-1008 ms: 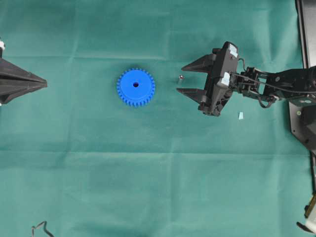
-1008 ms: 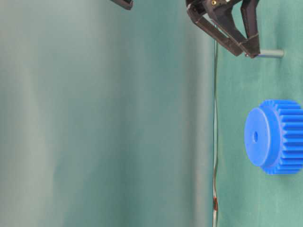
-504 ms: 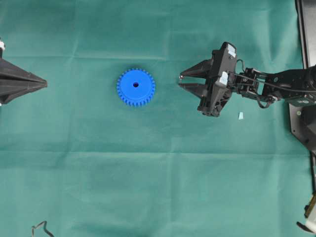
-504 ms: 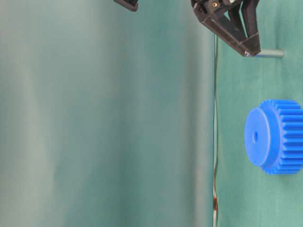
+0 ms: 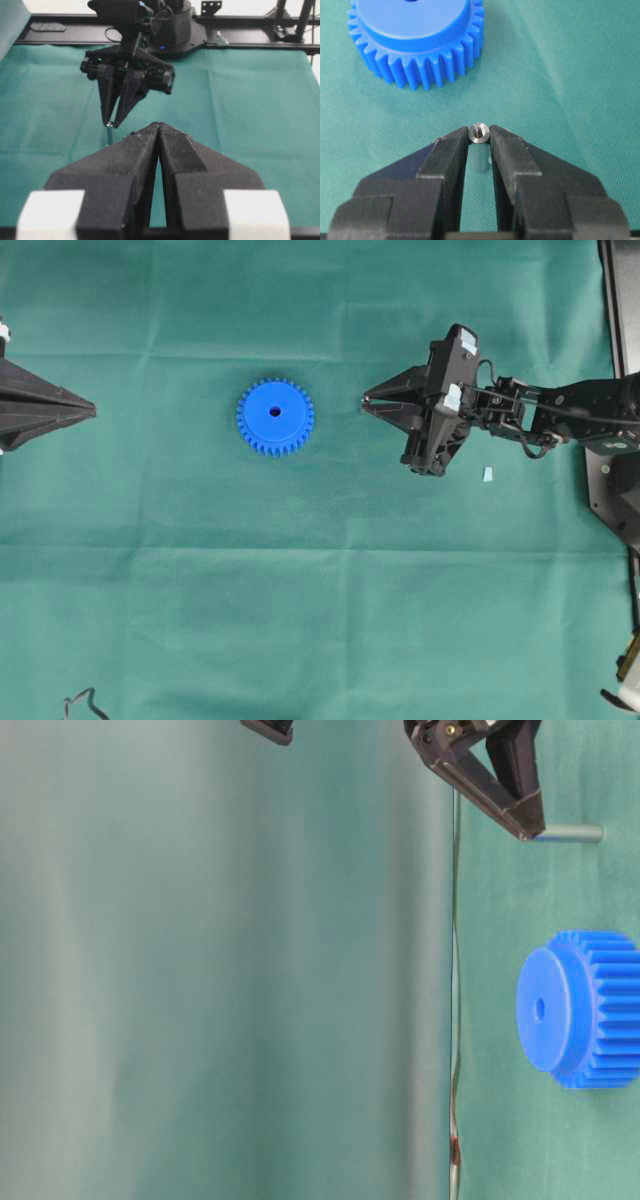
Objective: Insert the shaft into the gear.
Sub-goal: 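Close the right gripper on the silver shaft, holding it upright, then lift the shaft and carry it left over the blue gear's hole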
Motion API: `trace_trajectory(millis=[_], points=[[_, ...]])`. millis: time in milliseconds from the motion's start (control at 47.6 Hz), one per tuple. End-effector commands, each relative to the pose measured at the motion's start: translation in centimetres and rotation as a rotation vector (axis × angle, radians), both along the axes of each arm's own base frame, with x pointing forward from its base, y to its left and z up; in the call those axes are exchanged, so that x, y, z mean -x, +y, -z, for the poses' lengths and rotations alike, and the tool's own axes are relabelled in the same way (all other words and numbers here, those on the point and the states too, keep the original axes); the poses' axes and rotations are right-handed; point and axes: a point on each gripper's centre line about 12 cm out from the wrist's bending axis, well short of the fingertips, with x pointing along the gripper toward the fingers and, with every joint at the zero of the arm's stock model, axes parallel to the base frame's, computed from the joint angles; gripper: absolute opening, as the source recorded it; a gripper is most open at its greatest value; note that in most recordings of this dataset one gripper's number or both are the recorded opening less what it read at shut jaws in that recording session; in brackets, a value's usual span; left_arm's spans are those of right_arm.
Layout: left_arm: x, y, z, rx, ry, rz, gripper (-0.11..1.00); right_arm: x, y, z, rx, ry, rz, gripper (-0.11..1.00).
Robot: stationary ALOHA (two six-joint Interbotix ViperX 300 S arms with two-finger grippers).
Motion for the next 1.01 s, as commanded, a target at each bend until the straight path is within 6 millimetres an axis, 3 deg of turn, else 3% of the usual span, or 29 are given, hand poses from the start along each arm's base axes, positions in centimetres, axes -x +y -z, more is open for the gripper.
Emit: trace_trajectory(millis=[0,189,525,987], points=[[-0.3,0.0,-0.9,-0.001,-0.021,-0.001,0.0,-0.3,0.0,-2.1,0.011,-0.052,-0.004,0.17],[-0.3,0.0,-0.9,-0.001,-0.021,-0.001,0.0,0.1,0.4,-5.1,0.012,-0.086,-0.028,0.17],[-0.3,0.0,-0.9,-0.001,-0.023,-0.001,0.0,0.1,0.5,-7.0,0.021,-0.086,-0.051,0.17],[-0.3,0.1,-0.9,-0.003,-0.021,-0.002,0.0,-6.2,0.6,-7.6,0.037,-0.084,-0.099,0.17]])
